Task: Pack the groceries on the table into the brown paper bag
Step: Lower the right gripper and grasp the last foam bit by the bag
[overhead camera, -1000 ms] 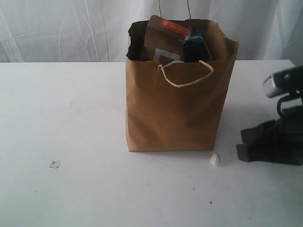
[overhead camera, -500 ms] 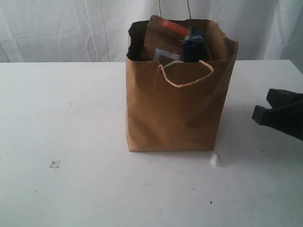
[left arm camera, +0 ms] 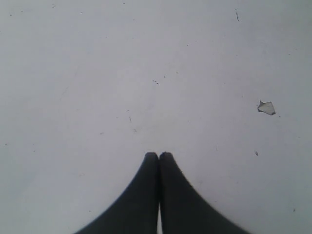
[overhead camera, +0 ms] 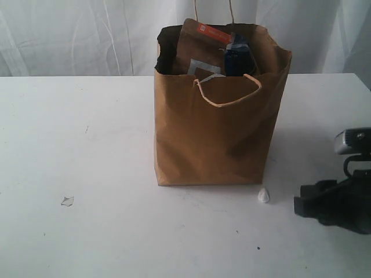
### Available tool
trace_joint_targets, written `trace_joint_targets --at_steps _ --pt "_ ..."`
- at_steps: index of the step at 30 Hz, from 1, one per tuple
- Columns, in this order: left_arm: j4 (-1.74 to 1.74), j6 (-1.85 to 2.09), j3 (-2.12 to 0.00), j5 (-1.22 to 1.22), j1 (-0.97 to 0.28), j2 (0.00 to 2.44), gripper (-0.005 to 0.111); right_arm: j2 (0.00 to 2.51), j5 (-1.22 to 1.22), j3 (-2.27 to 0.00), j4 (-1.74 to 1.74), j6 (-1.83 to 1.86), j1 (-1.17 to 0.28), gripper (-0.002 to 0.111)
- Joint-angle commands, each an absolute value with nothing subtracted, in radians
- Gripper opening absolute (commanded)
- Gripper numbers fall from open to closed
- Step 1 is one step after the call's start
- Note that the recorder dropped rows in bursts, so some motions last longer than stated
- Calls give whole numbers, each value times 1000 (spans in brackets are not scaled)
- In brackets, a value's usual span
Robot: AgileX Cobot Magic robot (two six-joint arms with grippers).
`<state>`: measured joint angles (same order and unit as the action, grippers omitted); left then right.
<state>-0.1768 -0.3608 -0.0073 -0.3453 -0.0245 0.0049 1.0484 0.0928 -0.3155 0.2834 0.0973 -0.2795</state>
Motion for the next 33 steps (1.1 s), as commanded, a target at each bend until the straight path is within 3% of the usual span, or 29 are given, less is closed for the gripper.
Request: trace_joint_targets --at_steps 1,18,33 --pt "-176 -362 0 -384 -30 0 0 1058 267 -364 276 145 -278 46" --pt "-176 -362 0 -384 -30 0 0 1537 422 -763 282 152 -292 46" --pt "-176 -362 0 -384 -30 0 0 1687 386 -792 314 244 -369 46"
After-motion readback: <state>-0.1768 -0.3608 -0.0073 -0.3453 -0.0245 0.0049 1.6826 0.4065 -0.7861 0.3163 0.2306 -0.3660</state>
